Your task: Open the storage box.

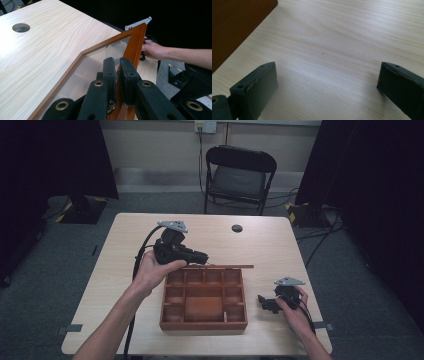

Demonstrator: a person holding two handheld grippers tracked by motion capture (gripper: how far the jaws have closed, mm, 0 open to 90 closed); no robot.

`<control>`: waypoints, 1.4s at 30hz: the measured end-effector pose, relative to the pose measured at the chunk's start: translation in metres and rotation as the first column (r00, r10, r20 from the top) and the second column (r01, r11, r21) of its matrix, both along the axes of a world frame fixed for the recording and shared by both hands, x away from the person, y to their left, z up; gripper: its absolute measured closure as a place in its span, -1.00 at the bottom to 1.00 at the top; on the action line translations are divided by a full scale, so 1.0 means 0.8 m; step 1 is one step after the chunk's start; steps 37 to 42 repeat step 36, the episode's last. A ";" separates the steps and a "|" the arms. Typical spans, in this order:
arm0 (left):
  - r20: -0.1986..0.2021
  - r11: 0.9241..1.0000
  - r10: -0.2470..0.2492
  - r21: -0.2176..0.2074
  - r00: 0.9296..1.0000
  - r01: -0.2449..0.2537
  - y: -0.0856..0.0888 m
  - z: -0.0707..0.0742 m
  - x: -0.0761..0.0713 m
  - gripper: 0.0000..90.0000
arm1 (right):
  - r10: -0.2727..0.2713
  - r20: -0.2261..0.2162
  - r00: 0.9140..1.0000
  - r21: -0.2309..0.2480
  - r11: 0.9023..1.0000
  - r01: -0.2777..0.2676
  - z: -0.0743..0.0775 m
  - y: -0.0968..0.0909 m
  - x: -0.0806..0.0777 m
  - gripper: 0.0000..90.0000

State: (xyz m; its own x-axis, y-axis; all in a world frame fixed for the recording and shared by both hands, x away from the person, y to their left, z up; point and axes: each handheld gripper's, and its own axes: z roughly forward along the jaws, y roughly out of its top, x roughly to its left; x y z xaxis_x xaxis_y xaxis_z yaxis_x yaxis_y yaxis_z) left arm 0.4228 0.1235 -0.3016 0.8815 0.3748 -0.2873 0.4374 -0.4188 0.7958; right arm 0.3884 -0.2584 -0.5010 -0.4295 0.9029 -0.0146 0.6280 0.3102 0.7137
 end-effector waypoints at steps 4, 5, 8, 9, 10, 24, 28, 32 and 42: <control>-0.002 1.000 -0.003 0.001 1.000 0.003 0.000 0.000 0.000 0.86 | -0.001 0.000 1.000 0.001 1.000 0.001 0.000 0.000 0.000 -0.96; -0.002 1.000 -0.003 0.002 1.000 0.003 0.000 0.000 0.000 0.86 | -0.001 0.000 1.000 0.001 1.000 0.001 0.000 0.000 0.000 -0.96; -0.002 1.000 -0.003 -0.001 1.000 0.003 0.000 0.000 0.000 0.86 | -0.001 0.000 1.000 0.001 1.000 0.001 0.000 0.000 0.000 -0.96; -0.002 1.000 -0.005 0.003 1.000 0.005 0.000 0.000 0.000 0.86 | -0.001 0.000 1.000 0.001 1.000 0.001 0.000 0.000 0.000 -0.96; 0.000 1.000 -0.008 -0.001 1.000 0.008 0.000 0.000 0.000 0.86 | 0.000 0.000 1.000 0.000 1.000 0.000 0.000 0.000 0.000 -0.96; 0.004 1.000 -0.010 -0.002 1.000 0.010 -0.001 -0.001 0.000 0.86 | -0.001 0.000 1.000 0.001 1.000 0.001 0.000 0.000 0.000 -0.96; 0.004 1.000 -0.009 -0.004 1.000 0.009 -0.001 -0.001 0.000 0.86 | -0.001 0.000 1.000 0.001 1.000 0.001 0.000 0.000 0.000 -0.96; 0.003 1.000 -0.009 -0.004 1.000 0.009 -0.001 -0.001 0.000 0.86 | -0.001 0.000 1.000 0.001 1.000 0.001 0.000 0.000 0.000 -0.96; 0.003 1.000 -0.005 -0.002 1.000 0.005 0.000 0.000 0.001 0.86 | 0.000 -0.001 1.000 0.001 1.000 0.000 0.000 0.000 0.000 -0.97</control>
